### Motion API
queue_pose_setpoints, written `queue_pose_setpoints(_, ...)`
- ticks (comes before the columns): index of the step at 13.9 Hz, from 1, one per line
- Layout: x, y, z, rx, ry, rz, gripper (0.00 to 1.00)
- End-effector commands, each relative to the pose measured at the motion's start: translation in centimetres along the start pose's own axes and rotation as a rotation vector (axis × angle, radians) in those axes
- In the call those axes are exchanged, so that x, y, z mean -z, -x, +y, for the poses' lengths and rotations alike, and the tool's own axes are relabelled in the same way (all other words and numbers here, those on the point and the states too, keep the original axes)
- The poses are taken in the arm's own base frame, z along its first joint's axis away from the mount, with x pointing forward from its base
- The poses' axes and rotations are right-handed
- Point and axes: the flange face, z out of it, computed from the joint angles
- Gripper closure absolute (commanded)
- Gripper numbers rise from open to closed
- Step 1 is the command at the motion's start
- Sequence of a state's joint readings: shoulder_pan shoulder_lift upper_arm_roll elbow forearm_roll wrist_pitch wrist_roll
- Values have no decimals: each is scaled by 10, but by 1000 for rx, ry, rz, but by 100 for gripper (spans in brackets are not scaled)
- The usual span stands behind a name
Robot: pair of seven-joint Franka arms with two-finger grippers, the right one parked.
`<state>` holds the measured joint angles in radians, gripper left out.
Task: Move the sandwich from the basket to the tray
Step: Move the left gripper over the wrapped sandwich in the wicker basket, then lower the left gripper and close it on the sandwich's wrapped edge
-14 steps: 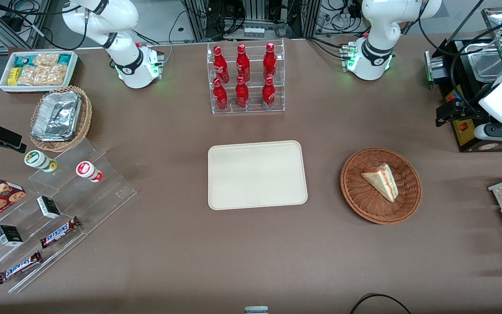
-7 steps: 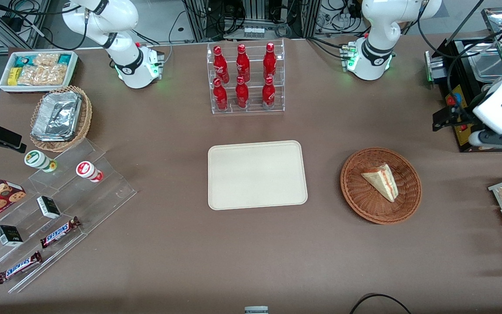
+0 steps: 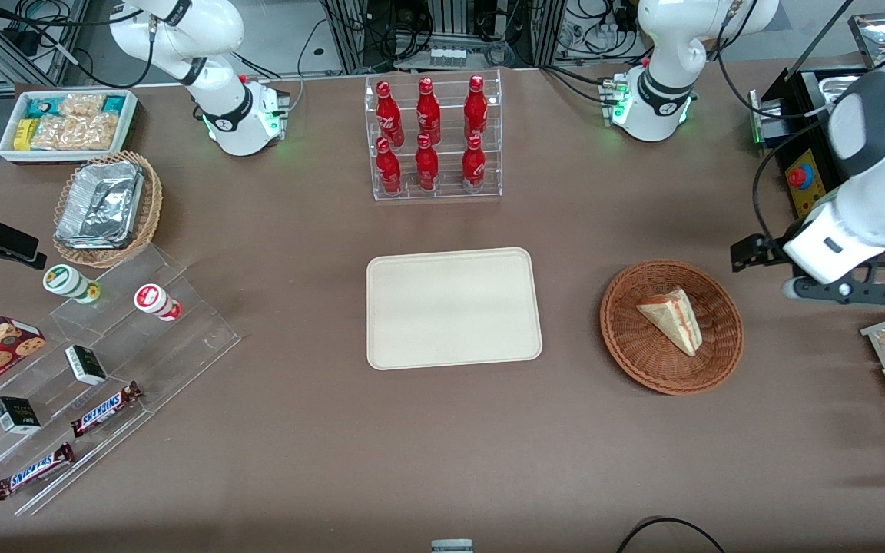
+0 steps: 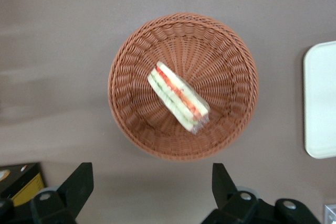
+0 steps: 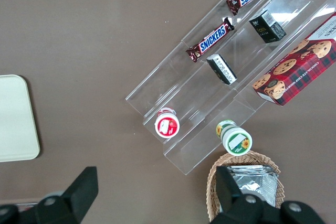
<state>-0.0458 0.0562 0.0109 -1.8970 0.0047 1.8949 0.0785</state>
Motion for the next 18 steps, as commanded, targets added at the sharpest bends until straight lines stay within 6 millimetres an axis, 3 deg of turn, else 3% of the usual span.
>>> queue_pose_setpoints(1,-30,4,2,-16,-3,37,0)
queue_pose_setpoints(4,-63,-3,1,-13,-4,40,0)
queue_pose_setpoints(9,-112,7,5,67,-4,81,0)
queue_pose_setpoints(13,-132,2,33,357,9,77,0)
queue_pose_setpoints(18,-150,-1,48,890,55,115,0)
